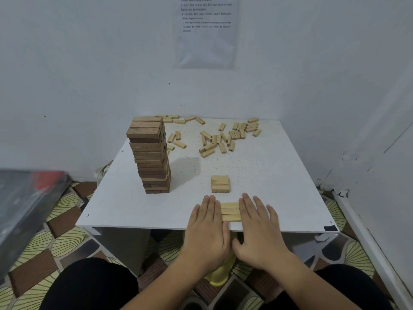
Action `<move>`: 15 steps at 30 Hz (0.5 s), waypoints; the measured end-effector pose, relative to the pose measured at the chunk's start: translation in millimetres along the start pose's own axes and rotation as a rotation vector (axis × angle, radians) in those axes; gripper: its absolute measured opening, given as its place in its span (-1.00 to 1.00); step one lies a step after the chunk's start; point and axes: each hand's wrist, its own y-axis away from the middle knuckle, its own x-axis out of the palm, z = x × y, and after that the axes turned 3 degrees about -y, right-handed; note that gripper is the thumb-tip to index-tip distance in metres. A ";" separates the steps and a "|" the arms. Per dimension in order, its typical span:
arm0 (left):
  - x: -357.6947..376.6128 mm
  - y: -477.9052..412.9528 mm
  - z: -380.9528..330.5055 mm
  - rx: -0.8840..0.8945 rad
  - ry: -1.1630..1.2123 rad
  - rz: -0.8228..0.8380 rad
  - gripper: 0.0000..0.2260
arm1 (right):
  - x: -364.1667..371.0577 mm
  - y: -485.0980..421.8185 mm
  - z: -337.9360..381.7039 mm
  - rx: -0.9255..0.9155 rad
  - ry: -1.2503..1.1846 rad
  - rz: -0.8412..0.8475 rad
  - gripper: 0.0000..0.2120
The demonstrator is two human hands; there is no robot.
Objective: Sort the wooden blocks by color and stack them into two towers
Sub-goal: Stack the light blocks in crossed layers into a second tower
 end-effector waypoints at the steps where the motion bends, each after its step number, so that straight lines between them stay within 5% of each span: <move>1: 0.3 0.5 0.2 -0.004 -0.008 0.009 -0.38 | 0.4 0.2 -0.5 0.000 -0.005 0.000 -0.05; 15: -36.0 -13.1 26.7 0.157 0.100 -0.021 -0.29 | -28.0 -18.2 -25.0 -0.056 -0.314 0.001 -0.22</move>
